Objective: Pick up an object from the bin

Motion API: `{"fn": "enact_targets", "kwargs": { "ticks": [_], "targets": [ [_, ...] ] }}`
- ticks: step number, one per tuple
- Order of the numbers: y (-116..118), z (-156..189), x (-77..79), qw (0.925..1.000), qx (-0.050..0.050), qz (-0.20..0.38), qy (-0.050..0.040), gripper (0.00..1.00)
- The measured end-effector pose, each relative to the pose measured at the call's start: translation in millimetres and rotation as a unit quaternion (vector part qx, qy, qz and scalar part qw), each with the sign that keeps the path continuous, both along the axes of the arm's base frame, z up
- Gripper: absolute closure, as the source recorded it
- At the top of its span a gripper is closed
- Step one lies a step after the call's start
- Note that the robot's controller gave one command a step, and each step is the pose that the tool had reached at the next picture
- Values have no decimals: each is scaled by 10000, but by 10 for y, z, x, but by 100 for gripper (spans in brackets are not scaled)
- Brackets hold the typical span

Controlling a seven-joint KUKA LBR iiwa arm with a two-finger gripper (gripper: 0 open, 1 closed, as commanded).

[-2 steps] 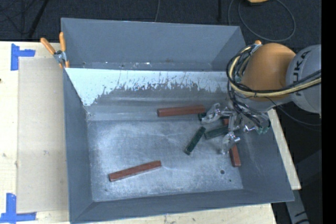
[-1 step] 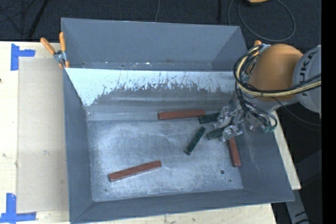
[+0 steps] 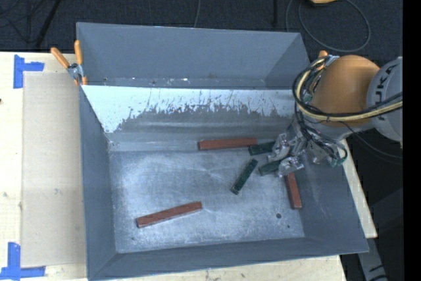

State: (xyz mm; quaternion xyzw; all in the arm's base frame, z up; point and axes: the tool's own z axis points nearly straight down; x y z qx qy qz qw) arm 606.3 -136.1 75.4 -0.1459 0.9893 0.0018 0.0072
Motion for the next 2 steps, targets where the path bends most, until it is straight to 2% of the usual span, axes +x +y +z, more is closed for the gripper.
{"fn": "enact_targets", "kwargs": {
  "ticks": [2],
  "targets": [
    [-10, 88, -25, 10000, -18, 9, 54, 100]
  ]
}}
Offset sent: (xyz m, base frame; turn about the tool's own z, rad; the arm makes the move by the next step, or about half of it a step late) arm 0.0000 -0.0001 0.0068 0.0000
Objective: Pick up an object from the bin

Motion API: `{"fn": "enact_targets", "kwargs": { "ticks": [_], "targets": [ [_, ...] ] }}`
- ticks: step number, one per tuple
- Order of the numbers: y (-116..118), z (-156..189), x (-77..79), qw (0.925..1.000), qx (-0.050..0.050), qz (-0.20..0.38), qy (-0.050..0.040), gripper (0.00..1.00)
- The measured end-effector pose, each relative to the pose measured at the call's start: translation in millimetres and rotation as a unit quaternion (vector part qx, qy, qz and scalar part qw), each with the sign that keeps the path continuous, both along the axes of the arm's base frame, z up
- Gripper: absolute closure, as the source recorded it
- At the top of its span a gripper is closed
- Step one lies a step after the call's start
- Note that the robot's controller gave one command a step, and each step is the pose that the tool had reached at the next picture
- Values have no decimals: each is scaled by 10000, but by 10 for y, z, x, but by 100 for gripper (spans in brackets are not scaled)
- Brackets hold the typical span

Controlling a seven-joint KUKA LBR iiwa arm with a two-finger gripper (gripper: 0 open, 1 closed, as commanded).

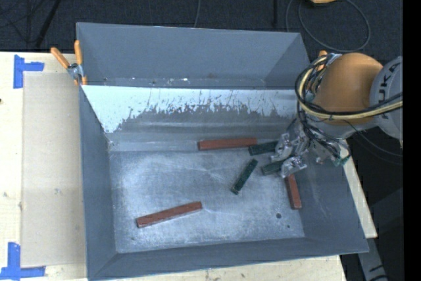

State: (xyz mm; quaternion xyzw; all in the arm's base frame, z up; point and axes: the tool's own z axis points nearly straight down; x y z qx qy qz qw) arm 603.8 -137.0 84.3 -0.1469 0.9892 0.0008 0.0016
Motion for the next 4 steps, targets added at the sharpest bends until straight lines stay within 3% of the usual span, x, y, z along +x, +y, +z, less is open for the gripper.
{"fn": "enact_targets", "kwargs": {
  "ticks": [4],
  "targets": [
    [7, 301, -8, 10000, 1, -5, 36, 100]
  ]
}}
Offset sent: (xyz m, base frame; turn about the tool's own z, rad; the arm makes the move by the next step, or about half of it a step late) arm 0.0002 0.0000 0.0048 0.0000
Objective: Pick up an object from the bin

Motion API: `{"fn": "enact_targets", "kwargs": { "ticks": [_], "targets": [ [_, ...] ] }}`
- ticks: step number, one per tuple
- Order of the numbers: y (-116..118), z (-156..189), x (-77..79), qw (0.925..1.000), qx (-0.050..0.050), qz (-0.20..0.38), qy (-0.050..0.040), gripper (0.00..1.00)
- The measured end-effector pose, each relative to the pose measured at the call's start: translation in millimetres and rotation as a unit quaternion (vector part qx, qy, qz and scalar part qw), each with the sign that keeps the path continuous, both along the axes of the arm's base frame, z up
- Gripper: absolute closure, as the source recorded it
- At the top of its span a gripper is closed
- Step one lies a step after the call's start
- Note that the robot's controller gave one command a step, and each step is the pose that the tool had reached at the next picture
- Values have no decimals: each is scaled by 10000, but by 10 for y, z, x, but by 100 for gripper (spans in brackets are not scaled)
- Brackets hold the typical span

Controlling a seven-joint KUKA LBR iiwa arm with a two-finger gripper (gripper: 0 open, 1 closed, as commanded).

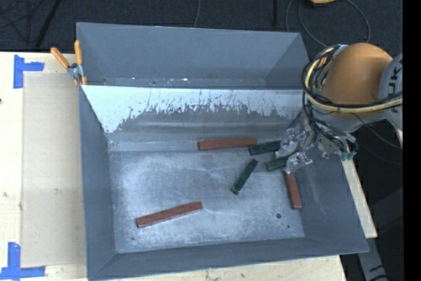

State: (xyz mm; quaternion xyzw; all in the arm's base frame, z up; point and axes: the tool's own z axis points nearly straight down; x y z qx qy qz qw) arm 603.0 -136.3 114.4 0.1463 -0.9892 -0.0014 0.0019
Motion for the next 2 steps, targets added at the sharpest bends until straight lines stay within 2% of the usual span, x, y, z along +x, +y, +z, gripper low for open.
{"fn": "enact_targets", "kwargs": {
  "ticks": [2],
  "targets": [
    [5, 421, 6, 10000, -2, -1, -8, 100]
  ]
}}
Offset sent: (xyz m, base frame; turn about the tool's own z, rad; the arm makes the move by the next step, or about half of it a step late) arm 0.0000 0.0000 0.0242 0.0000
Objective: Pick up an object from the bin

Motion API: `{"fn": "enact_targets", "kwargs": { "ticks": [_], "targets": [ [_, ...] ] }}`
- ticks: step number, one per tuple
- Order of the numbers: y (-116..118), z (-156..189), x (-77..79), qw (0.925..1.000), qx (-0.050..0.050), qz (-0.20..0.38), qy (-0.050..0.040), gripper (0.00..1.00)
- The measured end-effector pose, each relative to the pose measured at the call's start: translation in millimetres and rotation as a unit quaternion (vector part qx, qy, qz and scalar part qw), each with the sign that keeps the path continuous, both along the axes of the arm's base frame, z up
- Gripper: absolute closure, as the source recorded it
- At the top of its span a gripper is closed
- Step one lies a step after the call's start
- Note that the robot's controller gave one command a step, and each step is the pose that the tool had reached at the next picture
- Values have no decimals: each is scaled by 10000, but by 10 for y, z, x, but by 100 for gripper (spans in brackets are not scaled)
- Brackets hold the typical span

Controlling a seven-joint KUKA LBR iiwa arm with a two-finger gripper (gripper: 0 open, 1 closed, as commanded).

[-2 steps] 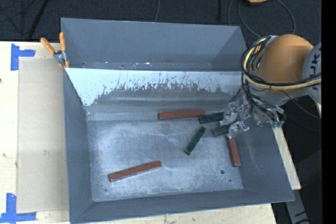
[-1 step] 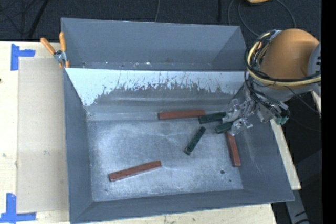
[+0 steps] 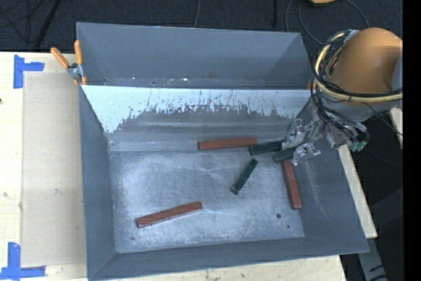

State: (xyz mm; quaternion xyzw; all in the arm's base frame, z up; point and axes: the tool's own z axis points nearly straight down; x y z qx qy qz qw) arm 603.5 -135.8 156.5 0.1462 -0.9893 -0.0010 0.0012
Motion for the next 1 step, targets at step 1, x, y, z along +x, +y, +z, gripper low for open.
{"fn": "enact_targets", "kwargs": {
  "ticks": [1],
  "targets": [
    [0, 200, 8, 10000, -3, 0, -14, 100]
  ]
}}
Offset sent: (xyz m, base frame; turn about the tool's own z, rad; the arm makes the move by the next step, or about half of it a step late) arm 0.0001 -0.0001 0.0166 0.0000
